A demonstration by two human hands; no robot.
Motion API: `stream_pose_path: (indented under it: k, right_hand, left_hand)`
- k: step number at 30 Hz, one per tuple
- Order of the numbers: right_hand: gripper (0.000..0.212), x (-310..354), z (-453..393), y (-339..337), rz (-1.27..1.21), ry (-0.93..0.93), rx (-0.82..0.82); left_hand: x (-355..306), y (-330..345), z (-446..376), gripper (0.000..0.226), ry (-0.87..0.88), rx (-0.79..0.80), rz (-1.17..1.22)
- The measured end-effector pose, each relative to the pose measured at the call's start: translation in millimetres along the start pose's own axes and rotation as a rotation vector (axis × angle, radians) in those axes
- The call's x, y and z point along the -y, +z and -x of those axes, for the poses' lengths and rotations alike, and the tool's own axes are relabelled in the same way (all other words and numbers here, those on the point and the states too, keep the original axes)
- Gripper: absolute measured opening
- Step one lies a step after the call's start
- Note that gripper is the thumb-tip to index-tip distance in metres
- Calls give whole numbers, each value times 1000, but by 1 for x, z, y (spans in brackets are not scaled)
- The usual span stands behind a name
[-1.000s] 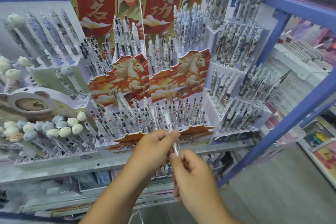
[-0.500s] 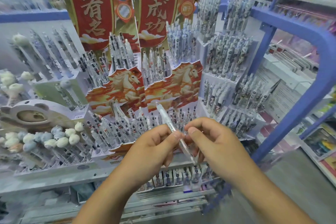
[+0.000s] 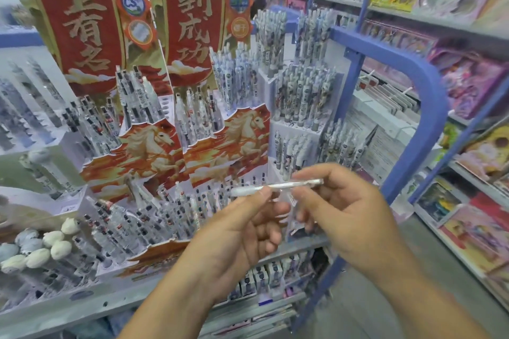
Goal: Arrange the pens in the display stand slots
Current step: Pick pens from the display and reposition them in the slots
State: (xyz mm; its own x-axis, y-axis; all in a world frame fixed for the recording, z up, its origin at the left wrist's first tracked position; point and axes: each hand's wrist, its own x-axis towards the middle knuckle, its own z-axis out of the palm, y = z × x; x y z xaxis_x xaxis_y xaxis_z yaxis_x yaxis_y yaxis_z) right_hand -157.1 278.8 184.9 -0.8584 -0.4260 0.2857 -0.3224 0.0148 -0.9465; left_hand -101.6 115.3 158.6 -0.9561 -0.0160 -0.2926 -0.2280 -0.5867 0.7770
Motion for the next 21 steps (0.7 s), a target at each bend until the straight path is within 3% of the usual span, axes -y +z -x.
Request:
stream_pose_path:
  k: [2,4,6,8,15,21]
  right_hand:
    - [12,15,-19,-11,115,-90,-93]
    - [11,33,-48,-21,252,-179,-156]
    - [11,46,-82,-25,395,-218,-174]
    - [15,51,-113,-23,555,-225,-135]
    - [36,38,-174,7,1039,-84,117]
    - [38,27,-175,20,1180,84,233]
  left_hand:
    - [-6,-3,1,35,32,-52,-191]
    - [-8,-15,2,24,143,-177,-573]
    - [-10,-35,5,8,271,-311,-918]
    - [-13,-56,13,9,284,-359,-1100]
    - [-20,-97,39,36,39,-455,-1393]
    - [-8,-107,39,39,-67,-479,-1468]
